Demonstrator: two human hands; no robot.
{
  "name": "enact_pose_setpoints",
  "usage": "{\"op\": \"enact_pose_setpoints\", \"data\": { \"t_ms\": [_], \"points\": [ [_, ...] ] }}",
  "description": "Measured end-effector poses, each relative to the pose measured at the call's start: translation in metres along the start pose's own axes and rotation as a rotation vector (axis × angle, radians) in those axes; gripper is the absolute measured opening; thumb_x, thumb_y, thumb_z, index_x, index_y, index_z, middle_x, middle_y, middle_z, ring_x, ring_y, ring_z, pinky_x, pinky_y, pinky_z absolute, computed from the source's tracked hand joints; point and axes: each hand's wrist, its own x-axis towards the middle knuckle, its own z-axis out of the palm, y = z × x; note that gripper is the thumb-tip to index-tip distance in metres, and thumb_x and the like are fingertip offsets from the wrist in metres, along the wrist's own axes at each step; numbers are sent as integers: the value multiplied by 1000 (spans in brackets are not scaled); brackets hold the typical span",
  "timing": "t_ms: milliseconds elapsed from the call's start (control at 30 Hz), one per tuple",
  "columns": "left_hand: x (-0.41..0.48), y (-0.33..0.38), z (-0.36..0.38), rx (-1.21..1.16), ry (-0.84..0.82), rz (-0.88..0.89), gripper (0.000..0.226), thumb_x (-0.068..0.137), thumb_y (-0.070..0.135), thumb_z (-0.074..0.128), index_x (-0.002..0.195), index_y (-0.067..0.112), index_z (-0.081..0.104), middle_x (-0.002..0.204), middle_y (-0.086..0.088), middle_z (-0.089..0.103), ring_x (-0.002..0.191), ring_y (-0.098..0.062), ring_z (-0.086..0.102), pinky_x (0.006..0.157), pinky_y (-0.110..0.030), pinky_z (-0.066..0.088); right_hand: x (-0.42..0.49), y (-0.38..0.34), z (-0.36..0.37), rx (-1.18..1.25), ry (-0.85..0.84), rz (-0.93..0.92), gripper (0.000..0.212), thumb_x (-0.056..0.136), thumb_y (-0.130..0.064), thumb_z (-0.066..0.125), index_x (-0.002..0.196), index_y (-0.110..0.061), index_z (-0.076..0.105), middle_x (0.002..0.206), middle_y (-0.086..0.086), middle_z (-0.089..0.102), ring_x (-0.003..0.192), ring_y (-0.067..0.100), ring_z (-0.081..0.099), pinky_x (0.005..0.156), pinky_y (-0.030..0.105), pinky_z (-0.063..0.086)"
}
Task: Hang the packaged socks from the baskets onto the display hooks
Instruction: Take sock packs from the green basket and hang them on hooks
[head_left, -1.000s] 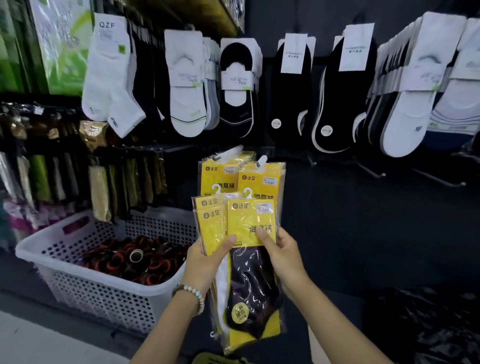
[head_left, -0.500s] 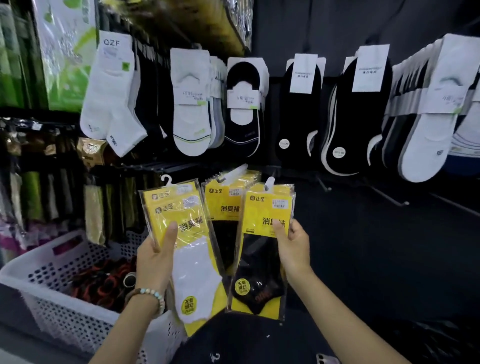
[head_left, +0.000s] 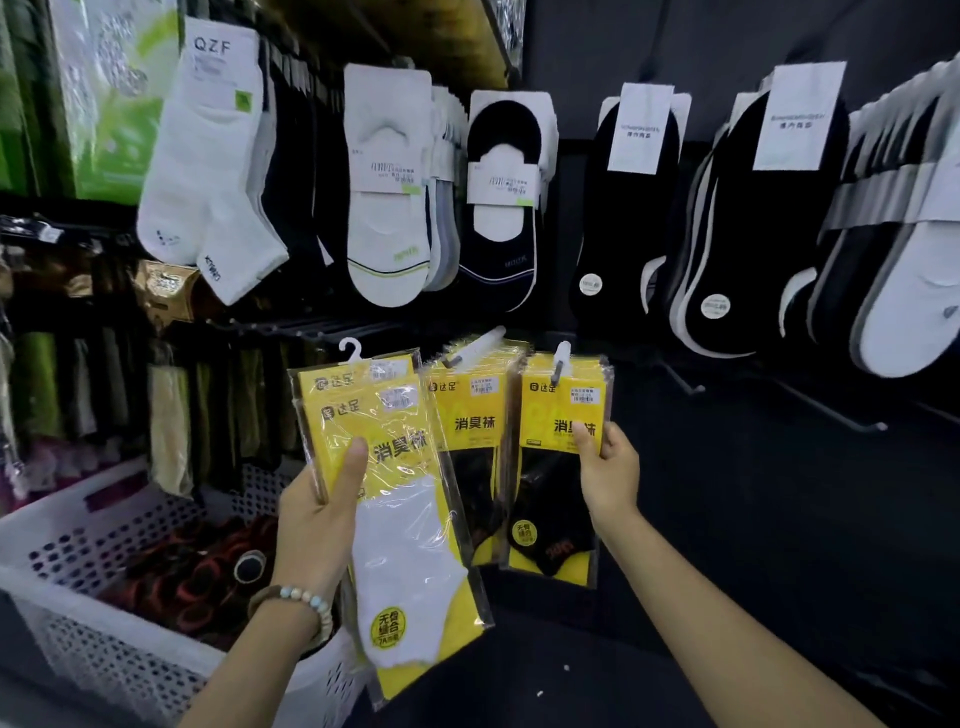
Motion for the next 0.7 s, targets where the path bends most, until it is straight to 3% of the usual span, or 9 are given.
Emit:
{"op": "enact_pose_setpoints", "data": {
  "t_ms": [100,233,367,433,500,600,700],
  "points": [
    [-3,3,3,-36,-10,-5,39,85,43,53,48,31,48,36,12,30,34,-1,27,38,-6,24,6,4,-1,-13,21,41,19,92,-27,61,105,-13,64,95,-7,68,91,5,64,67,13,46],
    [-6,5,3,-38,-32,-35,45,86,42,53,42,38,51,37,14,31,35,-1,28,40,-7,25,-2,2,-14,-62,64,135,19,90,-23,64,106,-15,57,107,2,65,90,9,60,77,20,46],
    [-15,9,5,-71,-57,-102,32,80,50,55,64,23,58,46,11,49,42,-2,43,46,-14,38,-35,-10,-31,-80,94,127,32,90,-22,64,118,-15,52,116,-3,56,106,11,54,84,24,44],
    [-22,11,10,-116,-77,-142,28,78,49,58,69,23,62,50,12,58,44,2,51,44,-9,41,-58,-22,-31,-43,-3,103,20,92,-28,60,110,-22,54,113,-5,58,101,8,56,83,22,45],
    [-29,14,17,-124,-106,-167,31,75,52,60,64,22,60,48,12,51,43,-1,46,44,-10,38,-80,-37,-29,16,-161,101,11,93,-33,56,101,-26,59,104,-5,64,95,7,61,80,19,47],
    [-39,19,31,-150,-138,-221,27,73,49,65,65,24,61,57,14,57,48,-3,51,46,-11,41,-105,-56,-23,66,-329,86,19,88,-37,61,98,-22,66,91,-6,68,79,3,63,68,15,49],
    [-48,24,43,-249,-173,-293,24,72,40,71,84,19,70,75,9,73,66,-5,69,48,-12,48,-118,-70,-22,51,-352,57,32,78,-38,73,99,-15,64,92,3,67,82,14,62,72,22,53]
  ]
}}
